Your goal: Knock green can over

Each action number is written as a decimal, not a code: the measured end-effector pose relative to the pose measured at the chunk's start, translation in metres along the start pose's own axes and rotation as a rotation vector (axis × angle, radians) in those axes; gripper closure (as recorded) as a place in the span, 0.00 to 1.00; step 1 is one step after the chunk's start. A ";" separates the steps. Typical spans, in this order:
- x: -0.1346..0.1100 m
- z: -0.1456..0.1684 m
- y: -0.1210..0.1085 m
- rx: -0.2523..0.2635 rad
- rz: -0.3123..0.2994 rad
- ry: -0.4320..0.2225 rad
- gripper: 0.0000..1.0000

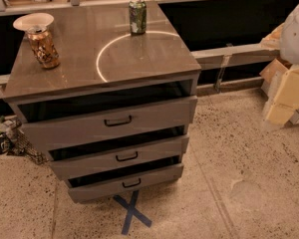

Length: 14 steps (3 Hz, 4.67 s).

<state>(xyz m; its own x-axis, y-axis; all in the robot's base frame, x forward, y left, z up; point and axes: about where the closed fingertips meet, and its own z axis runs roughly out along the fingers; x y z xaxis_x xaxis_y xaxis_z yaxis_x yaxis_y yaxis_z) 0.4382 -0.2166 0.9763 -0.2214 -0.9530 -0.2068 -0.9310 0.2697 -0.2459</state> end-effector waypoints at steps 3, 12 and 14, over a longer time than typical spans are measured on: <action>0.007 0.009 -0.039 0.112 0.123 -0.182 0.00; -0.160 0.182 -0.362 0.370 0.498 -0.988 0.00; -0.259 0.220 -0.396 0.333 0.400 -1.069 0.00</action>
Offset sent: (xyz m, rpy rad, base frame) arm 0.0235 -0.0068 0.0024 0.2226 -0.1092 -0.1189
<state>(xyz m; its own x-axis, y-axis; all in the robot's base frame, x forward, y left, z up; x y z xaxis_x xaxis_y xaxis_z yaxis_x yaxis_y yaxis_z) 0.9277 -0.0465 0.9185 0.0221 -0.2368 -0.9713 -0.6944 0.6953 -0.1853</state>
